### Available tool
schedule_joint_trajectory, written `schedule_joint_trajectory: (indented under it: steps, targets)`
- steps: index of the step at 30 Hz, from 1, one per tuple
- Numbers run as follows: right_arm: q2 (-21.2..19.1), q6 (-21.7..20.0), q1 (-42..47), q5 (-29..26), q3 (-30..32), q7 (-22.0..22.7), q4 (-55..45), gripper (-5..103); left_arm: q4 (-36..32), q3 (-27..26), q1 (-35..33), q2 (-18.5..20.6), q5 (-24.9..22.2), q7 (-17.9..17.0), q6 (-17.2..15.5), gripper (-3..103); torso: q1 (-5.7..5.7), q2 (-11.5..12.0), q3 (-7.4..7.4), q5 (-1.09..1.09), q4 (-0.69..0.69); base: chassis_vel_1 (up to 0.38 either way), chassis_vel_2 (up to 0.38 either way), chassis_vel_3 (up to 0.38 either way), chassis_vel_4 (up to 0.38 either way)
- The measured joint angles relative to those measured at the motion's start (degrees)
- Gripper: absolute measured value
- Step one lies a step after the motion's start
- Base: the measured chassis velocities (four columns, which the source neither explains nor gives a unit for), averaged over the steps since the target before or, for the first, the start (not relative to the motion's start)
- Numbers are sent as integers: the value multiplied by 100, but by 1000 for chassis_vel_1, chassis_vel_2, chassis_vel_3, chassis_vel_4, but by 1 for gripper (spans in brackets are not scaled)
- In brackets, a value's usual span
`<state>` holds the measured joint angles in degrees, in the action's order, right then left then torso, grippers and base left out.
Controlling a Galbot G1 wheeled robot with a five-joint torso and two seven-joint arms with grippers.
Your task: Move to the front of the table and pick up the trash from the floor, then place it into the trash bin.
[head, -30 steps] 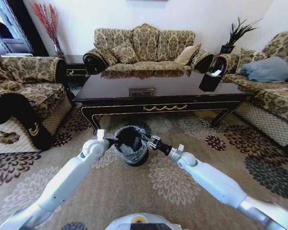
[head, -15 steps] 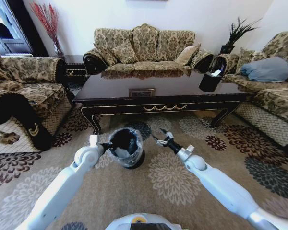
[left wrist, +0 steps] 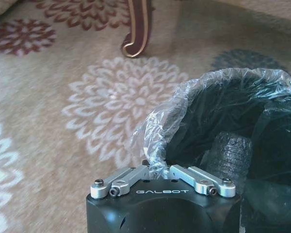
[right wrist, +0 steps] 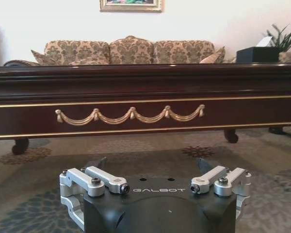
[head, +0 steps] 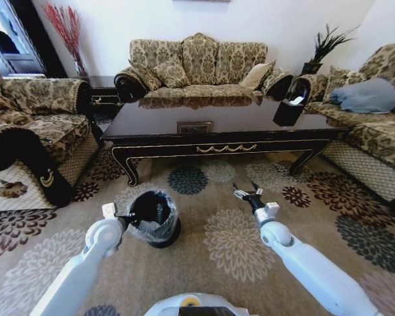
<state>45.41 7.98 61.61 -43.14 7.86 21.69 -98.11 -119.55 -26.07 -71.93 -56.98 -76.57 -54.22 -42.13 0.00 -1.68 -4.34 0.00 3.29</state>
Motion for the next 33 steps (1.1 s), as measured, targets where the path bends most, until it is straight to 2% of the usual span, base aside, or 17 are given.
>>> schedule_joint_trajectory:
  steps: [8, 11, 15, 25, 33]
  targets:
    - [-7, 3, 378, 137, 330, -16, -137, 100, 12, -248, -436, -57, 27, -123, 67, 2, 0, 0, -1, 0, -1, 0, 0, 0, 0]
    - [1, 22, 539, 250, 469, -44, -162, 100, 155, -297, -536, -195, 21, -35, 302, 2, 0, 0, 0, -1, 0, 0, 0, 0, 0]
    - [-29, 34, 635, 267, 584, -61, -179, 100, 310, -350, -569, -272, 82, 7, 441, 2, 0, 0, 0, 0, 2, 0, 0, 0, 0]
    - [-50, 45, 685, 267, 676, -70, -160, 100, 379, -382, -624, -321, 211, -13, 512, 2, 0, 0, -1, 0, 0, 0, 0, 0, 0]
    - [-61, 45, 679, 275, 672, -78, -157, 100, 447, -387, -729, -391, 101, -290, 563, 2, 0, 0, 0, 3, 1, 0, 0, 0, 0]
